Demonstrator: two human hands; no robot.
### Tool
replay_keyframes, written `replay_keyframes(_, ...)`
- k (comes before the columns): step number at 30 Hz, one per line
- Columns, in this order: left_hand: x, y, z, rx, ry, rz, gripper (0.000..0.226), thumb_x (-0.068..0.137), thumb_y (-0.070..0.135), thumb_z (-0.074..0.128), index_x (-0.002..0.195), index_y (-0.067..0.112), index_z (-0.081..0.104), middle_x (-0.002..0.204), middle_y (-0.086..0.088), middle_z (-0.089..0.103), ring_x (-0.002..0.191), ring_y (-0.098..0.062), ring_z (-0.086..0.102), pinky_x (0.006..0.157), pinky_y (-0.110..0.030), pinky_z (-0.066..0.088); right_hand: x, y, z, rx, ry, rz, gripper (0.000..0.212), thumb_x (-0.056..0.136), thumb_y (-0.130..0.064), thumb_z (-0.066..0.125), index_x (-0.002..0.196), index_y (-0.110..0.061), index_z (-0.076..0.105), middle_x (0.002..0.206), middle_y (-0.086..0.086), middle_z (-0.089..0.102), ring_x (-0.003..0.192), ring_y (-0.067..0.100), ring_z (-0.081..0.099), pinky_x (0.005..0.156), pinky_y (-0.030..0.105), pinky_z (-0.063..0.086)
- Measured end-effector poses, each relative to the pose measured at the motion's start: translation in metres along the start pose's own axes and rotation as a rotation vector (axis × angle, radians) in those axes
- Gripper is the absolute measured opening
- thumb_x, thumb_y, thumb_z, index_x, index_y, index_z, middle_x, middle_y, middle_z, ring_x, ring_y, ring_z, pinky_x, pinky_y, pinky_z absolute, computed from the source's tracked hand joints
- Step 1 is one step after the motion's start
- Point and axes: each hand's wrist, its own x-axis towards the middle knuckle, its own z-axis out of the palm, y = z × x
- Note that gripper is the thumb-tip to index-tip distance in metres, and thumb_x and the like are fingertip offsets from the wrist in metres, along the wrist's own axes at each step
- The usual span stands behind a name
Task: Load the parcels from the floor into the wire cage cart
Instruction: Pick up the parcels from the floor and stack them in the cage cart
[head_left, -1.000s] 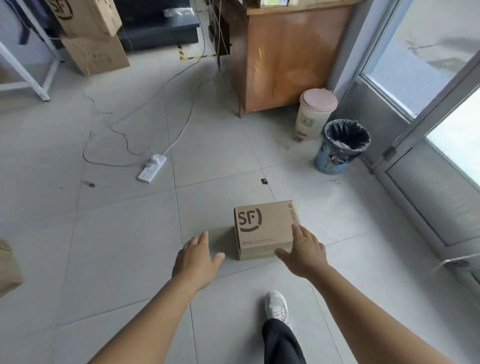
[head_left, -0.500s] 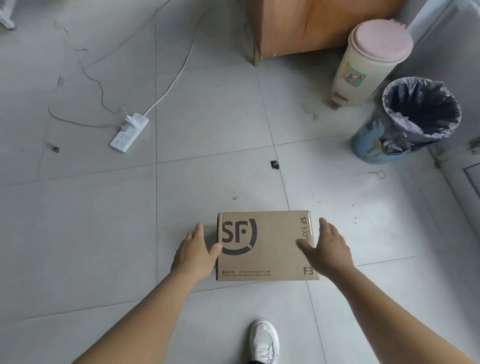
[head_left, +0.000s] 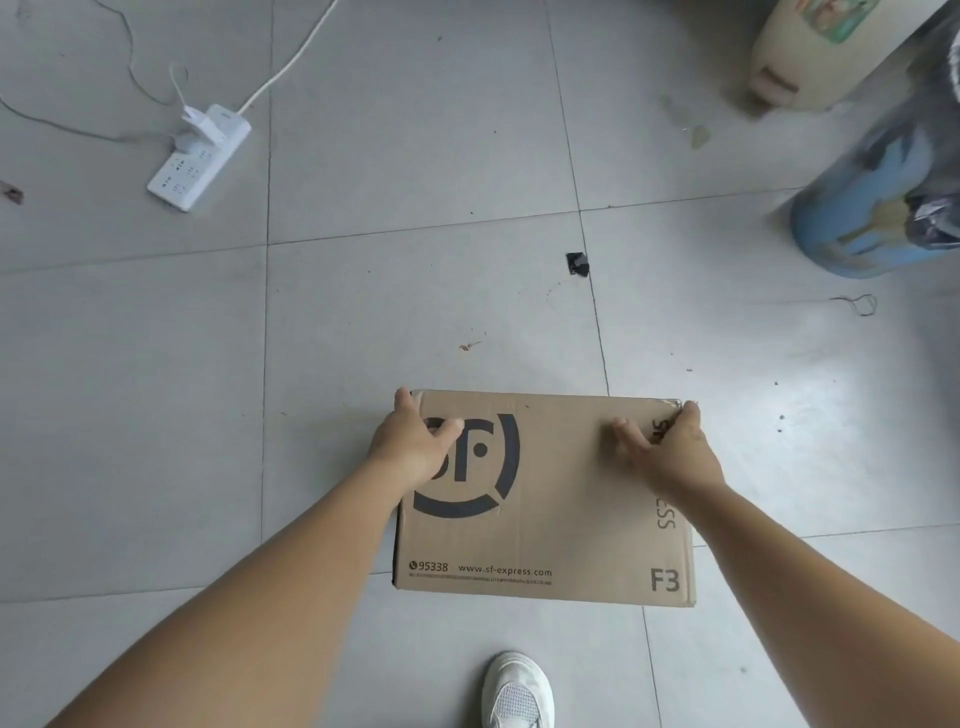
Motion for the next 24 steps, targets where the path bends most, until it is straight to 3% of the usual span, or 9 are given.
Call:
replay_keyframes(2,0.004,0.000,0.006,-0.083,-0.003,-0.012,0.066,0.091,0.040,0.058,0.142,0.017,0.022,0.140,0.003,0.047,0.108,-0.022,0.055,0.077,-0.029,0.040,0.006,0.003,0.007,0.061,0.016,0.009,0.074,0.083,-0.055,0.064,0.130,-0.008,0.032,0.122,0.013,0.054,0.106,0.032,0.056,0.079,0.035,0.042)
replay_keyframes(3,0.006,-0.001,0.009,-0.140,0.001,-0.025,0.071,0.091,0.039,0.060,0.145,0.019,0.019,0.133,0.009,0.051,0.105,-0.020,0.054,0.079,-0.029,0.038,0.007,0.004,0.008,0.087,0.026,0.009,0.075,0.083,-0.055,0.065,0.130,-0.008,0.032,0.120,0.011,0.054,0.106,0.031,0.056,0.079,0.035,0.042)
replay_keyframes(5,0.006,-0.003,0.011,-0.228,0.016,-0.039,0.076,0.090,0.037,0.063,0.148,0.022,0.017,0.099,0.021,0.051,0.096,-0.014,0.048,0.081,-0.028,0.037,0.007,0.005,0.009,0.122,0.036,0.009,0.071,0.082,-0.055,0.067,0.126,-0.009,0.035,0.114,0.008,0.056,0.099,0.029,0.056,0.079,0.035,0.044)
replay_keyframes(7,0.004,-0.007,0.013,-0.270,0.026,-0.056,0.074,0.088,0.036,0.065,0.146,0.024,0.020,0.084,0.023,0.042,0.090,-0.013,0.048,0.079,-0.030,0.039,0.005,0.006,0.007,0.144,0.028,0.016,0.070,0.080,-0.056,0.069,0.123,-0.011,0.037,0.111,0.006,0.058,0.098,0.028,0.057,0.082,0.037,0.047)
replay_keyframes(11,-0.016,-0.016,0.006,-0.330,0.060,-0.034,0.072,0.084,0.035,0.068,0.142,0.026,0.026,0.097,0.016,0.055,0.079,-0.006,0.055,0.076,-0.031,0.049,-0.014,0.000,-0.001,0.194,0.018,-0.013,0.066,0.076,-0.052,0.075,0.120,-0.016,0.040,0.105,0.002,0.059,0.095,0.026,0.059,0.078,0.034,0.046)
replay_keyframes(14,-0.044,-0.020,-0.008,-0.418,0.098,-0.039,0.073,0.081,0.042,0.069,0.139,0.030,0.026,0.134,0.004,0.050,0.096,-0.018,0.059,0.084,-0.036,0.053,-0.041,-0.008,-0.013,0.260,0.028,-0.041,0.060,0.075,-0.052,0.077,0.113,-0.021,0.042,0.096,-0.003,0.059,0.087,0.020,0.057,0.073,0.031,0.043)
replay_keyframes(15,-0.055,-0.020,-0.015,-0.450,0.126,-0.046,0.071,0.080,0.046,0.069,0.135,0.030,0.027,0.136,0.004,0.048,0.099,-0.020,0.058,0.085,-0.038,0.053,-0.052,-0.013,-0.018,0.293,0.036,-0.045,0.058,0.075,-0.052,0.076,0.112,-0.021,0.042,0.094,-0.005,0.058,0.086,0.019,0.056,0.073,0.032,0.043)
replay_keyframes(20,-0.118,-0.021,-0.063,-0.548,0.292,-0.068,0.054,0.079,0.058,0.064,0.112,0.026,0.035,0.099,0.003,0.054,0.078,-0.013,0.056,0.060,-0.029,0.048,-0.116,-0.039,-0.038,0.462,0.087,-0.027,0.071,0.074,-0.060,0.072,0.122,-0.014,0.045,0.103,0.001,0.058,0.097,0.024,0.058,0.085,0.039,0.049)
replay_keyframes(24,-0.175,-0.043,-0.107,-0.601,0.355,-0.078,0.052,0.080,0.058,0.063,0.115,0.022,0.049,0.104,0.002,0.057,0.080,-0.013,0.055,0.058,-0.027,0.046,-0.180,-0.065,-0.048,0.481,0.047,-0.067,0.076,0.057,-0.069,0.073,0.114,-0.019,0.058,0.101,-0.001,0.066,0.095,0.024,0.064,0.088,0.046,0.054)
